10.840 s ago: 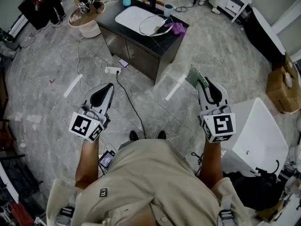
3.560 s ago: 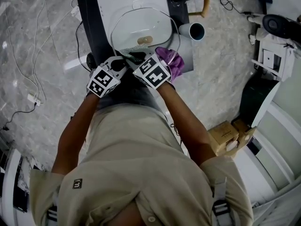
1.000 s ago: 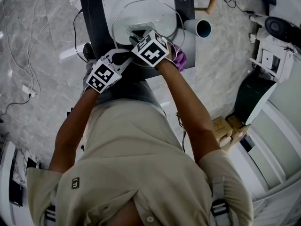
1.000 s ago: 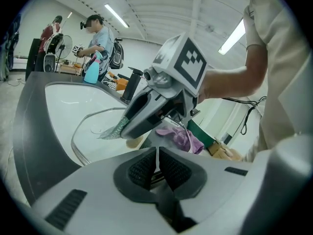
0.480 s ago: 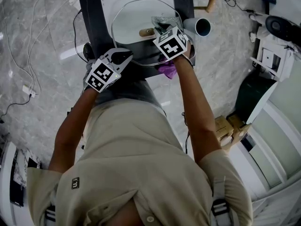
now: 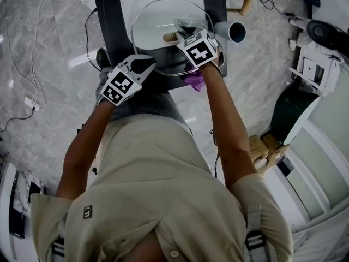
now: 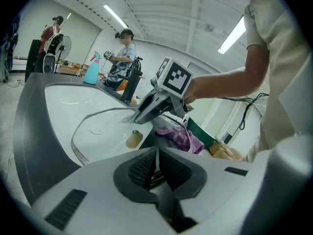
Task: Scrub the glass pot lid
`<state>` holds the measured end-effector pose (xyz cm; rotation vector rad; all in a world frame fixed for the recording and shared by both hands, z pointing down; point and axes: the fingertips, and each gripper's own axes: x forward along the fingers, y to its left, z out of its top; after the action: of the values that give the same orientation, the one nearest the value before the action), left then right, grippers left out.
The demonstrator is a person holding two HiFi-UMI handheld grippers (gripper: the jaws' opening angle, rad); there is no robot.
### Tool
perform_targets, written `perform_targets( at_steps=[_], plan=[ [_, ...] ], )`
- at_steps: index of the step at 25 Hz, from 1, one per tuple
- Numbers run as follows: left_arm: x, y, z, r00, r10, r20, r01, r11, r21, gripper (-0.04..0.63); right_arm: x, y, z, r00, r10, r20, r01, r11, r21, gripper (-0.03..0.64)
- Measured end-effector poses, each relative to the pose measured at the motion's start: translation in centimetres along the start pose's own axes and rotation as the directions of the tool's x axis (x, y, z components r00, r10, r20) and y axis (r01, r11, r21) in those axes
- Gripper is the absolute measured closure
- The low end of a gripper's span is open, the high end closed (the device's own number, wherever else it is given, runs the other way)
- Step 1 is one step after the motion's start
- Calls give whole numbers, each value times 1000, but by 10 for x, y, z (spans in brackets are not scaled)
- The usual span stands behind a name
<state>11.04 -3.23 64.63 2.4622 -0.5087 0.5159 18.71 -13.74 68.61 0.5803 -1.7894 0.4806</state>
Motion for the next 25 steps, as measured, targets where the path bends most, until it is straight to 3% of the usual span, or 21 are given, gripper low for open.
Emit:
perform_targets(
  at_steps=[5, 12, 18, 25],
  plan=[
    [0, 1, 1, 1000, 2, 5, -2, 1000, 3, 561, 19, 41, 31, 995, 91, 42, -89, 995, -43, 528],
    [1, 4, 0, 1000, 6, 10, -5, 1000, -17, 561, 37, 101, 82, 975, 215, 61, -199, 959, -203, 526],
    [1, 2, -1, 1000, -1, 7, 1, 1000, -13, 561, 39, 93, 78, 971, 234, 43, -216, 945, -246, 526],
    [1, 4, -2, 1000, -9, 6, 9, 1000, -9, 561, 56, 51, 83, 984, 166, 69, -149, 968, -203, 526]
  ],
)
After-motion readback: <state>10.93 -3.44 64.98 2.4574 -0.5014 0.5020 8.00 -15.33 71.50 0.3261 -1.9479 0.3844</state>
